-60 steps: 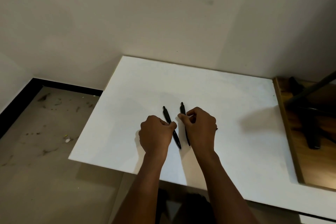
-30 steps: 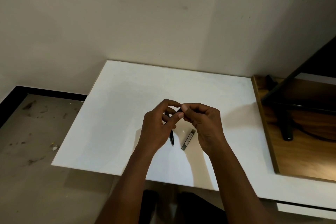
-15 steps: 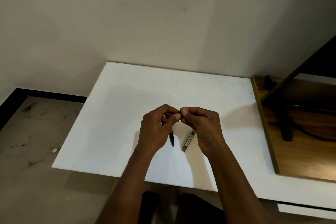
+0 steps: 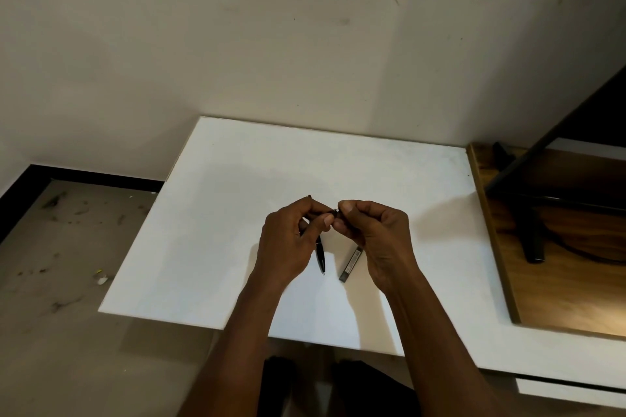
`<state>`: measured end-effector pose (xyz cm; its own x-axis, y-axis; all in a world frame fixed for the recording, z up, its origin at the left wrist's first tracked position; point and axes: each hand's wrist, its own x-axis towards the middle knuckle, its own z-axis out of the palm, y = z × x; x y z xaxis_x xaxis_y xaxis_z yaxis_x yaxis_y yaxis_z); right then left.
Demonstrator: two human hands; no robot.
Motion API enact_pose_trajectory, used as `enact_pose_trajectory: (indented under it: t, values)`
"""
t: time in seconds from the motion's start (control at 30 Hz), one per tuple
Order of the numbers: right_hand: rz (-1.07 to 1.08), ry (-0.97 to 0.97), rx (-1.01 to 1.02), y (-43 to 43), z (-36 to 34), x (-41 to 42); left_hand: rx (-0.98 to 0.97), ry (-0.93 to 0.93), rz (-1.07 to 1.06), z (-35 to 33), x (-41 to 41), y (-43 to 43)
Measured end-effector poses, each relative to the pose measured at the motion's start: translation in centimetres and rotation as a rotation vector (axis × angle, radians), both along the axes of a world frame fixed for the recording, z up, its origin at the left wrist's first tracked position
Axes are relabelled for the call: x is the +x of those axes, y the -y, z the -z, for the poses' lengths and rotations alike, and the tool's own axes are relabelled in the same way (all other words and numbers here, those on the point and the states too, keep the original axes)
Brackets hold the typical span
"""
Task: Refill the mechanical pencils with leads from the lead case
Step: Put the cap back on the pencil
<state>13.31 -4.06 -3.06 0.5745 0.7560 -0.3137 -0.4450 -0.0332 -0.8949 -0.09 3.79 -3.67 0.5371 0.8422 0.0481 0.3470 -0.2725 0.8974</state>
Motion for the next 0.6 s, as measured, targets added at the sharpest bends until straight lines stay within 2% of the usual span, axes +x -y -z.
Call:
enact_pose_trajectory:
  t: [0.2, 0.4, 0.5, 0.6]
  values:
    - [0.000, -0.155, 0.003, -0.2, -0.2, 0.5, -0.090, 0.016, -0.031, 0.0, 0.0, -0.1]
    - [0.018, -0.138, 0.019, 0.0, 0.0, 1.1, -0.121, 0.031, -0.044, 0.0, -0.1, -0.3]
    - [0.079, 0.053, -0.061, 0.3, 0.3, 1.6, -0.152, 0.038, -0.083, 0.0, -0.1, -0.3]
    - [0.071, 0.428, -0.225, 0.4, 0.6, 1.9, -0.203, 0.043, -0.137, 0.2, -0.3, -0.5]
